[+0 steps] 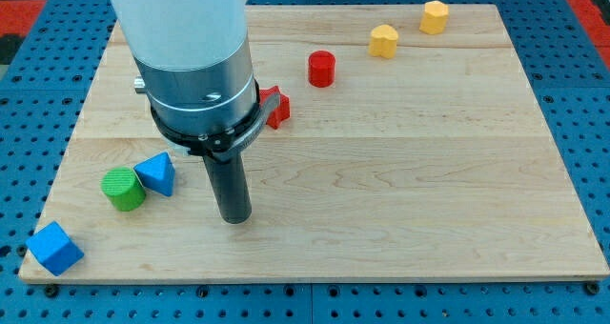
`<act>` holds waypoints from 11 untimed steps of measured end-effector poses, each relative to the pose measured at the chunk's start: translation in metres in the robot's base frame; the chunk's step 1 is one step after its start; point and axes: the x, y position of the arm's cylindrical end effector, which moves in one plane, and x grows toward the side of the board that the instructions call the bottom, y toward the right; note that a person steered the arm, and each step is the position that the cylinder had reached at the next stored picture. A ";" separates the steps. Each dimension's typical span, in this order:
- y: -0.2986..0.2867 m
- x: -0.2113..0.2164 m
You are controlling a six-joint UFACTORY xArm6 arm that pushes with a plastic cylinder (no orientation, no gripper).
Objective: Push the red star along with the red circle towards the top center
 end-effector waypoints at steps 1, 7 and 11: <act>-0.008 -0.012; 0.113 -0.176; 0.095 -0.195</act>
